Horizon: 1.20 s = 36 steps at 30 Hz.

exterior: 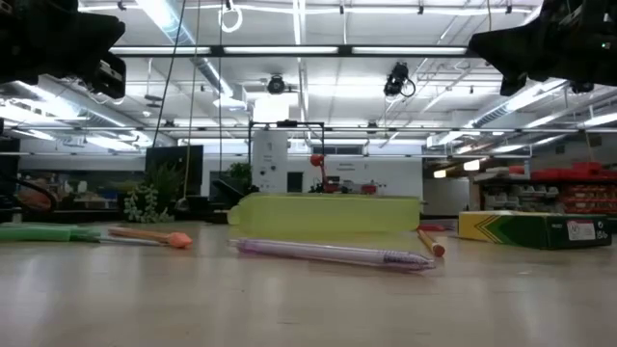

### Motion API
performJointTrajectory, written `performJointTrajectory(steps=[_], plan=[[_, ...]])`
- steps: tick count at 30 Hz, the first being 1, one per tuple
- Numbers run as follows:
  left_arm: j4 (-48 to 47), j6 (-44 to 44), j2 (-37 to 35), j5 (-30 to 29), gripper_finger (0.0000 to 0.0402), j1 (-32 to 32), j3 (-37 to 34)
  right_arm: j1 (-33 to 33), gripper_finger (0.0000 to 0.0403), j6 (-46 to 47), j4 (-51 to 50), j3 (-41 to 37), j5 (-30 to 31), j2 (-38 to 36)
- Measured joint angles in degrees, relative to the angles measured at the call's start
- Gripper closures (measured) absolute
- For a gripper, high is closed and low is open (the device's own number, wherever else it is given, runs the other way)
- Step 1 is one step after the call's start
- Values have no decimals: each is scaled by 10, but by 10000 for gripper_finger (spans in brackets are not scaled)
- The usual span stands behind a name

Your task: Pack school essentials

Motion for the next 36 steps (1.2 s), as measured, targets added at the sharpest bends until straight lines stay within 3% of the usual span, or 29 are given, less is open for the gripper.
performJointTrajectory(steps=[36], plan=[[0,0,0,0,365,0,0,0,351,0,0,0,0,0]])
